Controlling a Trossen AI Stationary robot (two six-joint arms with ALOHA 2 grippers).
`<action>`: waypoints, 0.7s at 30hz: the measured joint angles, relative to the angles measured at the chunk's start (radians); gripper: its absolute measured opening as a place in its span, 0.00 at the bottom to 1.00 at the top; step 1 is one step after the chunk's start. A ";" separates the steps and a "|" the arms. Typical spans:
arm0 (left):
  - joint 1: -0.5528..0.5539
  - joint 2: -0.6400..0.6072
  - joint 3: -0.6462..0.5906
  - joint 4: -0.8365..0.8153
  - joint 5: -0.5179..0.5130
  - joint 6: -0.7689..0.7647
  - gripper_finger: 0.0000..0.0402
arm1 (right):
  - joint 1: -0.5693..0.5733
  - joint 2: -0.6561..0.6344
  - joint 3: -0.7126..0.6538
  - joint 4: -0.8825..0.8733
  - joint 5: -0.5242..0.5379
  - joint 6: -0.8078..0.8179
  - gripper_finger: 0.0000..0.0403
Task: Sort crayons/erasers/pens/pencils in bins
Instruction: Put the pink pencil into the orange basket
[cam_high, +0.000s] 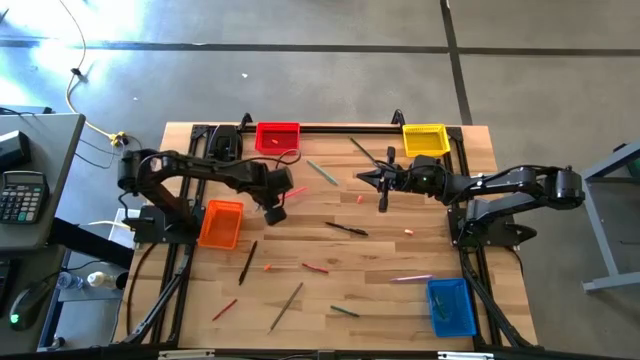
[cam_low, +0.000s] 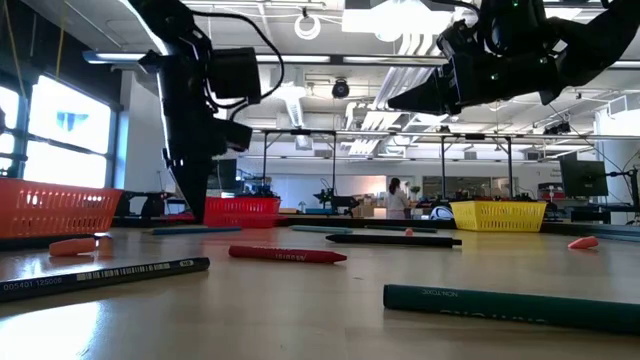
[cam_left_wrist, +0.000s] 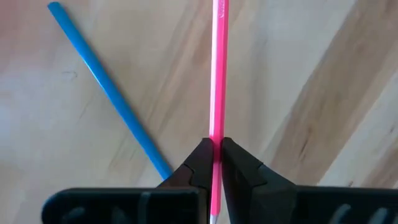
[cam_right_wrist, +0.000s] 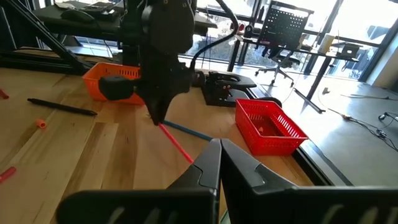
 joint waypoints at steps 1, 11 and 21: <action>-0.006 -0.010 0.000 -0.005 0.000 -0.012 0.02 | 0.000 0.000 0.000 -0.001 0.000 0.000 0.00; -0.106 -0.116 0.001 -0.117 0.039 -0.192 0.02 | 0.000 0.000 0.000 -0.026 0.007 0.000 0.00; -0.309 -0.382 0.003 -0.353 -0.046 -0.557 0.02 | 0.000 0.000 0.000 -0.039 0.006 0.030 0.00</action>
